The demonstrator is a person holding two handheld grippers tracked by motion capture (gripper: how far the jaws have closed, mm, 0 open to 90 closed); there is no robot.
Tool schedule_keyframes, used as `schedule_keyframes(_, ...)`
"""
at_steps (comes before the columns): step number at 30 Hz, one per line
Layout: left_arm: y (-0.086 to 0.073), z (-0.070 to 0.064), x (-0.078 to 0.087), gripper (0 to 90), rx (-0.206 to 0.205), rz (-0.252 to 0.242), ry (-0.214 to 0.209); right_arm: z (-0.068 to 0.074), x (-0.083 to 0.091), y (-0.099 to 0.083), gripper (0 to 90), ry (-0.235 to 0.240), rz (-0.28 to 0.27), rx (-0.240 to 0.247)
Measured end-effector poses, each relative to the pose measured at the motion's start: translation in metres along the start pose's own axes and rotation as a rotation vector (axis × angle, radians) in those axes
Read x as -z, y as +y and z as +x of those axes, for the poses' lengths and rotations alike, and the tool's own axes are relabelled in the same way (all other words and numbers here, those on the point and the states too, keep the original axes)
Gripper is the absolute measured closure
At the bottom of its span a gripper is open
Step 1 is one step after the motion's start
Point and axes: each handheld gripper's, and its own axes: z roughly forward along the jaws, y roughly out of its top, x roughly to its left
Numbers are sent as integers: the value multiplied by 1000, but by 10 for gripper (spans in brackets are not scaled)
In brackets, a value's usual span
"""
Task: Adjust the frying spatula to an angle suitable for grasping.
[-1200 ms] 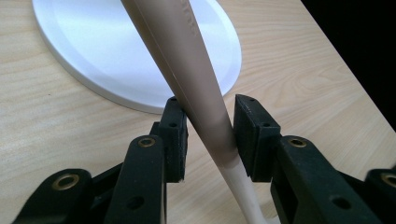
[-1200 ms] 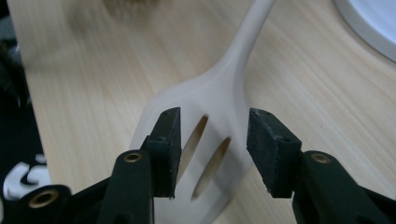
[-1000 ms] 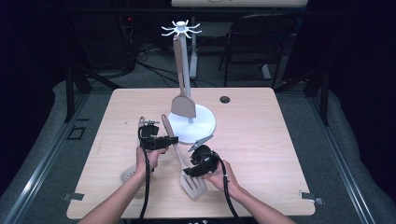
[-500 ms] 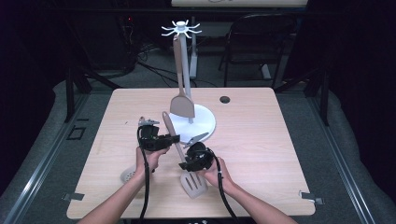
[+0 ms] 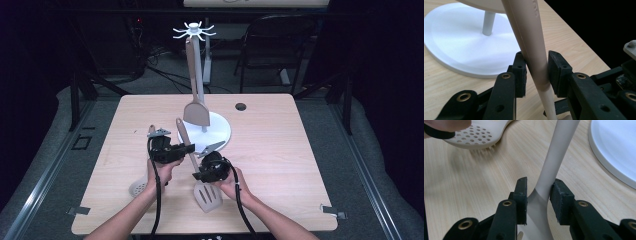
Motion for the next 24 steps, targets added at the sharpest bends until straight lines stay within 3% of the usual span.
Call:
schedule_keyframes(6,2,0,2,718,13,-11,-43,2,4,1,655,-7,0,15)
schedule_keyframes(9,2,-1,3,723,11,-16,-48,3,8,1,510,-19,3,14)
schedule_keyframes(17,4,0,8,731,17,-41,-44,-2,26,-7,279,-52,9,-9)
schedule_keyframes(24,8,-2,9,737,-1,-37,-56,-11,43,-15,143,-85,27,-6)
